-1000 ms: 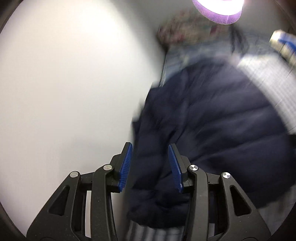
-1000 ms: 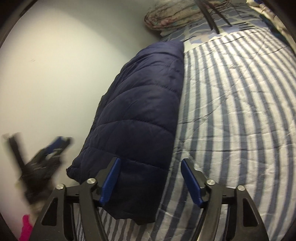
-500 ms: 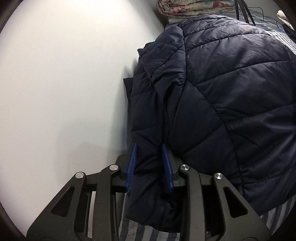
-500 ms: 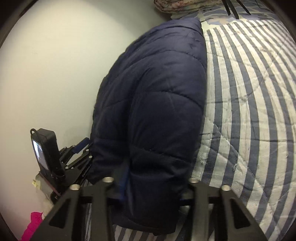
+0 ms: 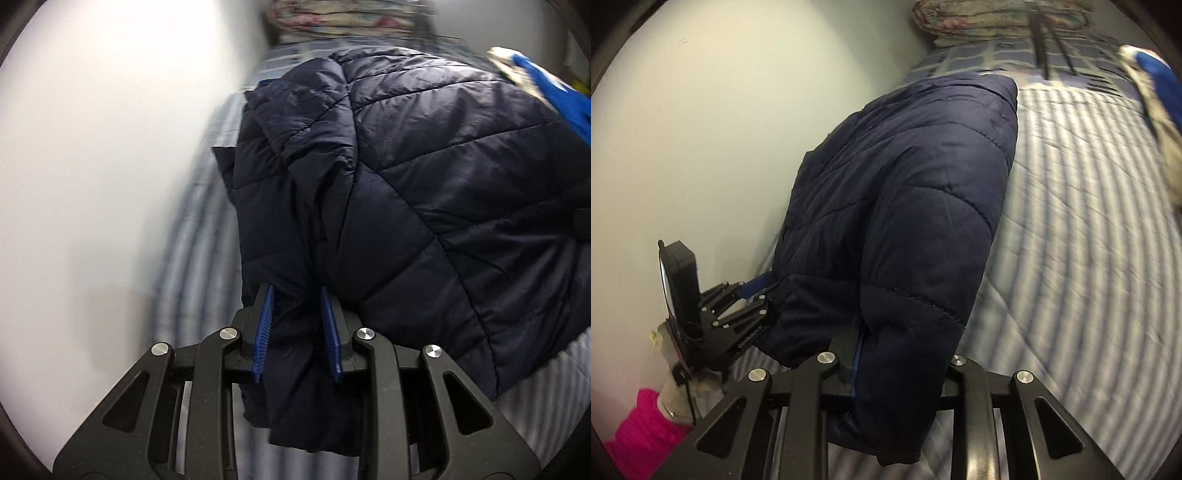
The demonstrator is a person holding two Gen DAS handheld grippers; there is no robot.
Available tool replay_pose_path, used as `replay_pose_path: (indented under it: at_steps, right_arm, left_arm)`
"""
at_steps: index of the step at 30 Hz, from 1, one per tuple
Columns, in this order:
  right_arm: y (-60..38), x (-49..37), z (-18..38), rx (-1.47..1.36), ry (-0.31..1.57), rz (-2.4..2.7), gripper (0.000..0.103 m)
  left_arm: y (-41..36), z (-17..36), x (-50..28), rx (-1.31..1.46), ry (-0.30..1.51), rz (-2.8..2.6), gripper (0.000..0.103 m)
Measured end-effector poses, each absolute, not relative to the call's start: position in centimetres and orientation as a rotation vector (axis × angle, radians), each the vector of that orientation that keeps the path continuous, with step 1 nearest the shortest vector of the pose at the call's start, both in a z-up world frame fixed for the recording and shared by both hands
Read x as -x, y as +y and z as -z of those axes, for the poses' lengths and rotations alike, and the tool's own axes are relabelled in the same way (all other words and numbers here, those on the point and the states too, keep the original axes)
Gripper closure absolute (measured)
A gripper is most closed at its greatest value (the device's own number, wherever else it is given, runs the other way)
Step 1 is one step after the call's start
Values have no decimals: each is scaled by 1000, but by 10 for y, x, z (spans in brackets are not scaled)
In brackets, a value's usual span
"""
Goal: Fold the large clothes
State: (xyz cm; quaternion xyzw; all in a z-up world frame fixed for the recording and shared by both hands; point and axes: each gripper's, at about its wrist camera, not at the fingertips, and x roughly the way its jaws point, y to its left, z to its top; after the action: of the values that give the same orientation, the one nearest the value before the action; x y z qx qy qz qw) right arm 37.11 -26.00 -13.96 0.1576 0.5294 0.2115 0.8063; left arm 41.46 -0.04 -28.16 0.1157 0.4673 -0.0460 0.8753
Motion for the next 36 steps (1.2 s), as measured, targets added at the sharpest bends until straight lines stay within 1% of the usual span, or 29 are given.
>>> replay_pose_path:
  at_steps: [3, 7, 9, 10, 11, 14, 17, 19, 23, 26, 29, 31, 34, 35, 36]
  right_arm:
    - [-289, -348, 142, -323, 1156, -412, 80]
    - [-309, -336, 160, -309, 1180, -356, 79]
    - [-307, -337, 165, -288, 1186, -349, 74]
    - [-304, -336, 163, -268, 1185, -349, 67]
    - [-300, -331, 159, -256, 1183, -349, 63]
    - [-297, -315, 128, -187, 1113, -369, 59]
    - [-302, -304, 107, -136, 1028, -382, 59]
    - [-307, -305, 97, -106, 957, -362, 58]
    - [-312, -314, 77, -107, 910, -372, 60]
    - [-315, -337, 64, -98, 842, -342, 60]
    - [-309, -356, 73, -82, 800, -308, 60]
    - [-307, -378, 92, -71, 801, -260, 60]
    - [-297, -407, 129, -106, 880, -223, 60]
    - [-295, -412, 139, -120, 902, -217, 60]
    - [-292, -415, 149, -126, 918, -210, 60]
  left_arm:
    - [-25, 284, -392, -268, 980, 185, 78]
    - [-45, 291, -384, -284, 954, 201, 78]
    - [-43, 290, -390, -261, 962, 198, 78]
    - [-39, 287, -391, -249, 968, 207, 78]
    - [-33, 280, -391, -227, 969, 214, 78]
    - [-6, 258, -376, -186, 923, 189, 78]
    - [11, 227, -380, -148, 840, 169, 78]
    - [11, 214, -391, -140, 821, 186, 75]
    - [-9, 200, -428, -159, 815, 222, 75]
    - [-18, 210, -468, -116, 874, 250, 75]
    - [-35, 225, -491, -167, 869, 218, 75]
    - [-39, 243, -505, -204, 880, 177, 75]
    - [-26, 271, -527, -170, 929, 118, 75]
    - [-21, 279, -532, -154, 939, 106, 69]
    - [-18, 284, -535, -145, 941, 104, 68]
